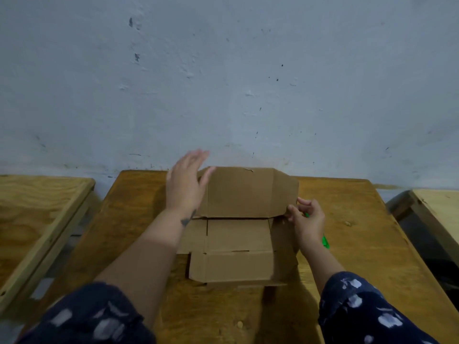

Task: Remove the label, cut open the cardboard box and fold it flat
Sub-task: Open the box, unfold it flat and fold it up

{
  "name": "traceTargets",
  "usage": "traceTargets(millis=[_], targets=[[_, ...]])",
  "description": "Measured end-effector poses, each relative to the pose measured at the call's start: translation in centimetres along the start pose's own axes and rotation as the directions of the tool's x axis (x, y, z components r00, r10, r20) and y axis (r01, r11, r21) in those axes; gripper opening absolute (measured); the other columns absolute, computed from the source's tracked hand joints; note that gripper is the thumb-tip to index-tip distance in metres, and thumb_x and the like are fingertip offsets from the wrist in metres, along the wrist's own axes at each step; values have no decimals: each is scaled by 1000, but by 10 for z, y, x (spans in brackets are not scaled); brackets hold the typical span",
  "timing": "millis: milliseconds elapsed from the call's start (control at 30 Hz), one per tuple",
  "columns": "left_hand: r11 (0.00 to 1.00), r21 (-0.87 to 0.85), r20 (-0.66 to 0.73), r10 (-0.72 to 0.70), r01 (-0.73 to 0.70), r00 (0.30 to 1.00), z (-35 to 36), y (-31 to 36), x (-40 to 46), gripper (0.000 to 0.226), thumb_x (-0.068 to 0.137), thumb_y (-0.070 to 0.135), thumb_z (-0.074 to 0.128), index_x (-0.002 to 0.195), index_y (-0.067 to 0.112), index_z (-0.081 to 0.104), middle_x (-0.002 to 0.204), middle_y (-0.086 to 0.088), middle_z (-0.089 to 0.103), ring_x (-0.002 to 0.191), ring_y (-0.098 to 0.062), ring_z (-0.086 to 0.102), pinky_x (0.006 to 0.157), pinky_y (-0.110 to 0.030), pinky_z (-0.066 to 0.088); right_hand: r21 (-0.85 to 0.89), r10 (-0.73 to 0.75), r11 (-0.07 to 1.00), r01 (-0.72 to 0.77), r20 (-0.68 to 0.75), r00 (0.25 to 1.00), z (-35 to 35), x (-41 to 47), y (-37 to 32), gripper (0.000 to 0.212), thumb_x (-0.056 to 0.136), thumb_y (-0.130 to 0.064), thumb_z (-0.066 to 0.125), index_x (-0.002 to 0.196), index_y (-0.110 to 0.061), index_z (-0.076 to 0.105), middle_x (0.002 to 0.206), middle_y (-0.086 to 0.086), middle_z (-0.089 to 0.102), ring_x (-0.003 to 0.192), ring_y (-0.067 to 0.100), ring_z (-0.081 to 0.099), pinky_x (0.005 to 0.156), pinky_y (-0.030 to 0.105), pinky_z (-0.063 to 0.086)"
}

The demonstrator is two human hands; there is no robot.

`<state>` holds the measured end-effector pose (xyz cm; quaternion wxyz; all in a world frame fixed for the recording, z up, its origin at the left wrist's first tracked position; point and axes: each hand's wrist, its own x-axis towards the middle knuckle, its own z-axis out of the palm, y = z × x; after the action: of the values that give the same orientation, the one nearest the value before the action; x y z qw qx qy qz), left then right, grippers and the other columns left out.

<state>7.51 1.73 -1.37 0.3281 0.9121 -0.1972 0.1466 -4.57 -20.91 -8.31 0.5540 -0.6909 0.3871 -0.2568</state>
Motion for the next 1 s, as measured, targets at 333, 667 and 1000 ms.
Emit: traceTargets(millis=[333, 667, 1000], targets=[[990, -107, 76, -79, 87, 994, 11, 5, -9, 21, 92, 33, 58, 102, 24, 74, 103, 6, 72, 96, -11, 63, 84, -28, 51, -27, -134, 989, 146, 266, 955, -23, 2, -58, 29, 89, -27, 62, 117, -22, 66, 116, -5, 65, 110, 9, 54, 89, 23, 43], [970, -171, 304, -112, 170, 946, -20, 9, -60, 29, 92, 43, 54, 111, 27, 70, 115, 8, 68, 112, -12, 59, 93, -32, 48, -270, -152, 917, 295, 449, 881, -34, -33, -62, 20, 87, -22, 64, 106, -18, 71, 111, 1, 69, 106, 13, 57, 88, 26, 44], [983, -38, 638, -114, 179, 762, -22, -17, -103, 74, 81, 79, 20, 137, 38, 46, 152, 11, 35, 142, -18, 29, 114, -50, 28, -333, -240, 801, 497, 582, 777, -74, -72, -29, 21, 84, -17, 68, 104, -22, 73, 110, -6, 69, 101, 3, 58, 95, 21, 47]])
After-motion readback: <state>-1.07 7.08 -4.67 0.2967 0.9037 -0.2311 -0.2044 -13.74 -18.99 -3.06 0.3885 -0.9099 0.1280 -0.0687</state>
